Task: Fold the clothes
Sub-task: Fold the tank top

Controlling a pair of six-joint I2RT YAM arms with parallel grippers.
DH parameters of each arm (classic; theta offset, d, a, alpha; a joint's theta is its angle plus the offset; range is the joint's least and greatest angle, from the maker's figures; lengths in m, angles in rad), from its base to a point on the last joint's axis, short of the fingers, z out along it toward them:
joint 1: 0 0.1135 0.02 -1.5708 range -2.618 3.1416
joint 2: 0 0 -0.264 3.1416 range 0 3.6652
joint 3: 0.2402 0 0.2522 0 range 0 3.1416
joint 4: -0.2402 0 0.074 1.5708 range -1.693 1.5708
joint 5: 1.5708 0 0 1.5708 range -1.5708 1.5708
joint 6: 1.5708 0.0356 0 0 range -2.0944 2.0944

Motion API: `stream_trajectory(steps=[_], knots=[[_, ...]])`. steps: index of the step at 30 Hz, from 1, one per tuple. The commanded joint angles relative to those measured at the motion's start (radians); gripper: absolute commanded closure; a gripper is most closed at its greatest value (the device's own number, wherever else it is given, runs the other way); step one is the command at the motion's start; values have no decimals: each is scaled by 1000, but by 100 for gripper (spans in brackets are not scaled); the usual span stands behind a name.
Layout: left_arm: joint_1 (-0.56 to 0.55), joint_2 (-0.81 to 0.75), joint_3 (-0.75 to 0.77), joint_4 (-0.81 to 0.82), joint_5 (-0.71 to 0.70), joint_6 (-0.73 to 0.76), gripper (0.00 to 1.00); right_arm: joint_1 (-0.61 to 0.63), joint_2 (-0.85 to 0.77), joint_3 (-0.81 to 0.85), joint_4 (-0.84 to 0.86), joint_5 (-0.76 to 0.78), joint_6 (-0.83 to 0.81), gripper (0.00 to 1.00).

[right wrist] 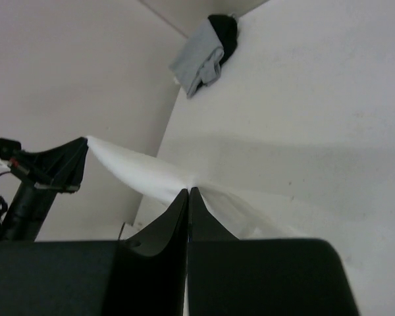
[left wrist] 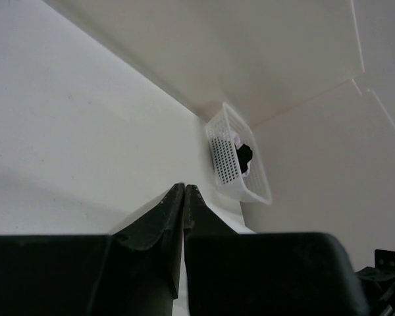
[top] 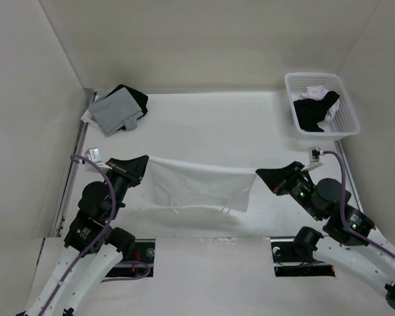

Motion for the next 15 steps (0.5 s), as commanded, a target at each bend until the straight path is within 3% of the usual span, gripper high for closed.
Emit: stream_trajectory(steps=[1,3,5,11,15], knots=[[-32,1,10,-186,-44,-7,100,123,16,36,-253,179,34,99],[-34,42,-13,-158,-46,-7,99,155,82,27,-225,199,26,99],[-23,105,-37,-106,-41,3,99,111,171,13,-161,168,-6,99],[87,443,-69,202,0,52,99,-206,519,-12,189,-110,-100,99],[166,753,1,417,50,55,99,-327,781,79,332,-200,-112,98]])
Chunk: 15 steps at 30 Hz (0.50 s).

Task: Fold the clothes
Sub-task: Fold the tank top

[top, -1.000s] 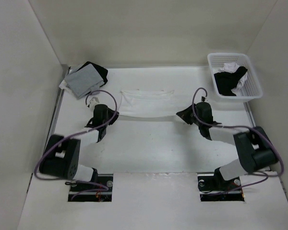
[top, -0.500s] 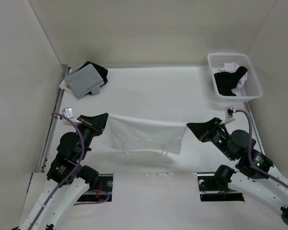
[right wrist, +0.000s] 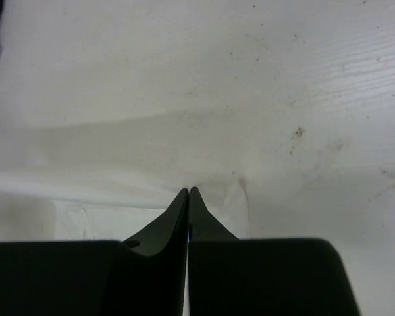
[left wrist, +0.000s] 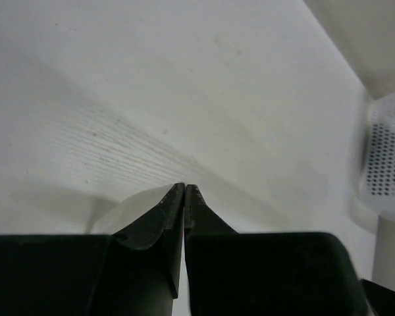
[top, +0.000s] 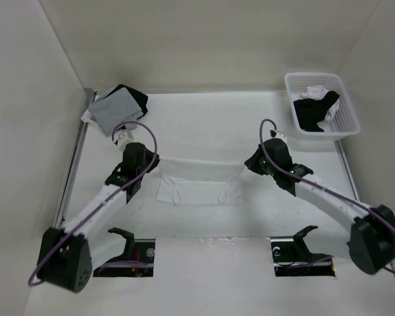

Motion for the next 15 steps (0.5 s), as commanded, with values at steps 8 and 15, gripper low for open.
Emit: stream_trajectory(steps=[8,15], knots=[[101,644,345,348,92,14,99,-221,494,331,276,-238,-41,99],[105,531,219,406,108,-11,99,-229,413,228,319,-255,-32,99]])
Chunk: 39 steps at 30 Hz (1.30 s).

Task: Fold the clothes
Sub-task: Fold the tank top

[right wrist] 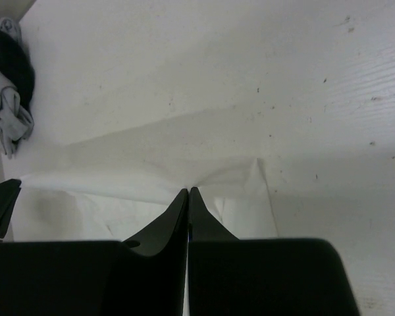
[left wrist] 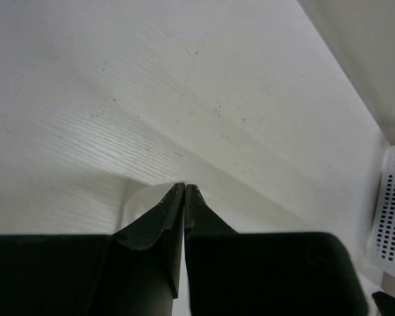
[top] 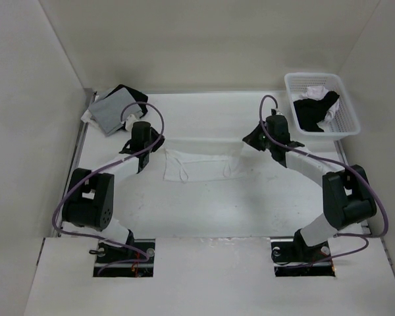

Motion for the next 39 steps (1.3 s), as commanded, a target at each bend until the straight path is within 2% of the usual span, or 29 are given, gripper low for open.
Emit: stream_trajectory(steps=[1,7,18,27,32,33,36,39], knots=[[-2,-119,-76,92,17,-14,99,8,-91,-74,91,-32,-2,99],[-6,-223,-251,157,38,-17,99,5,-189,-235,149,-30,5,99],[-54,-481,-498,160,44,-2,98,28,-341,-430,146,-1,31,99],[-121,-524,-628,180,-6,5,97,149,-344,-539,136,88,97,99],[-103,-519,-656,180,-14,-2,93,194,-361,-562,105,157,140,99],[-100,-530,-656,174,-14,-2,90,198,-367,-562,93,168,140,97],[-82,-603,-658,134,-5,2,79,203,-422,-553,34,204,133,81],[-71,-741,-649,39,-14,-6,78,220,-518,-532,-56,243,101,70]])
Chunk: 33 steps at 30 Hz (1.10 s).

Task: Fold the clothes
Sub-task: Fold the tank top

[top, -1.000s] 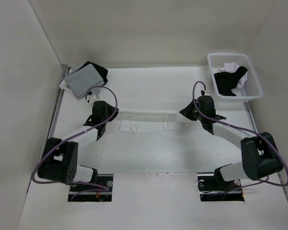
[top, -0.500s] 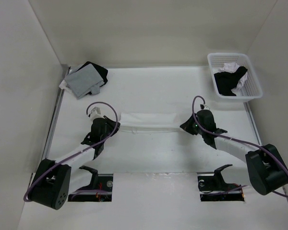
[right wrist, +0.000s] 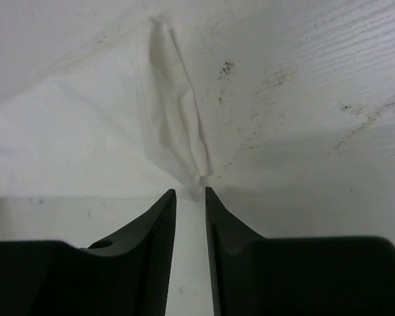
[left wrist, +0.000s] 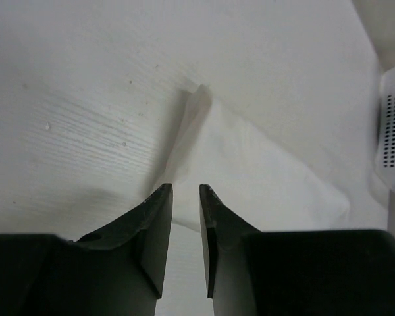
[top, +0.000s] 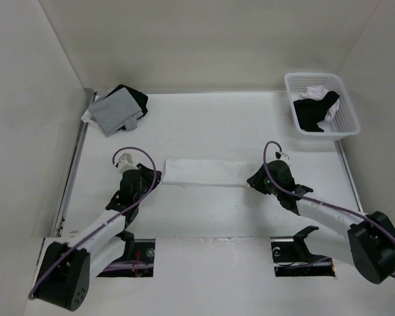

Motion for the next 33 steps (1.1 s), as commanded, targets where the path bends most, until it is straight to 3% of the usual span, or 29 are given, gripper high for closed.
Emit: stream_trajectory(steps=[1,3,5,8,12,16,20,31,33], knots=[[6,-160,14,-73,-25,0,79,33,-118,43,-86,90,-31,68],[-21,-234,45,-139,-58,-3,82,53,-167,63,-117,104,-45,67],[-79,-230,83,-147,-90,-12,84,66,-176,86,-94,89,-60,76],[-208,-66,158,-46,-138,-25,85,83,-89,126,36,38,-86,93],[-271,216,252,127,-157,-29,85,70,113,190,223,-59,-77,98],[-226,399,269,239,-154,-31,86,14,288,235,305,-66,-50,99],[-166,465,212,284,-134,-26,86,-41,361,216,349,-60,-21,100],[-95,363,100,316,-118,-17,85,-87,327,167,308,3,-7,98],[-77,326,92,307,-91,-18,85,-81,278,147,297,13,-14,94]])
